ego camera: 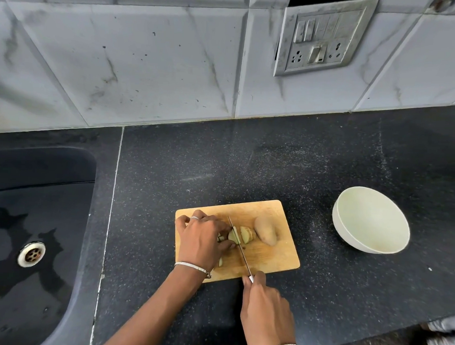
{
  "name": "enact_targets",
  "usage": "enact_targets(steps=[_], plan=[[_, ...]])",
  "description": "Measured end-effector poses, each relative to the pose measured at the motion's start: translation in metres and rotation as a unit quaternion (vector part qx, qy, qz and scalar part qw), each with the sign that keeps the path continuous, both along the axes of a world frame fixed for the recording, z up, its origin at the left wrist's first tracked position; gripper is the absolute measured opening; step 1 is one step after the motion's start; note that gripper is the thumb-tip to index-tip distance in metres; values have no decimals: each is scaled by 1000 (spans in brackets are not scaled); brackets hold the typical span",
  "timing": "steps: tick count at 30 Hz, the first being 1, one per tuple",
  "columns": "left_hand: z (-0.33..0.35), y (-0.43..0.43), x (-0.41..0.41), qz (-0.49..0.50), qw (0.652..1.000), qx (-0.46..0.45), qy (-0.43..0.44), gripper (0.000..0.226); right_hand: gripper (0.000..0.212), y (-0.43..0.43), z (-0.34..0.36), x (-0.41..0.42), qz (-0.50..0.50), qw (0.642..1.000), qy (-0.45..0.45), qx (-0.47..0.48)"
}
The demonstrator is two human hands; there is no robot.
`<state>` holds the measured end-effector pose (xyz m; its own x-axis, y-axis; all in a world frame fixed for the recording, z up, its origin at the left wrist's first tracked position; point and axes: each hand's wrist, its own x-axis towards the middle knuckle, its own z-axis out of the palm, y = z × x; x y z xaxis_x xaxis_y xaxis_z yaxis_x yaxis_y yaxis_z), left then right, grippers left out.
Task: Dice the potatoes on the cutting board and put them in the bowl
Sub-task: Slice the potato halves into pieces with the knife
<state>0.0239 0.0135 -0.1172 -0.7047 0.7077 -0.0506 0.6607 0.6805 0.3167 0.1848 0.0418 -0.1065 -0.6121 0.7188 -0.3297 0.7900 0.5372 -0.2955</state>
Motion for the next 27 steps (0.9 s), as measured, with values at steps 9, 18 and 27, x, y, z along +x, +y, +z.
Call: enact_targets(steps=[9, 18, 27], plan=[[-2, 2, -1, -8, 1000, -13, 0, 32, 35, 4, -6, -9, -11, 999, 10, -41], [-6, 2, -1, 4, 1000, 1, 3, 31, 37, 11, -8, -18, -11, 999, 4, -42], [-7, 0, -2, 11, 1000, 13, -2, 33, 44, 0, 8, 23, -8, 999, -30, -35]])
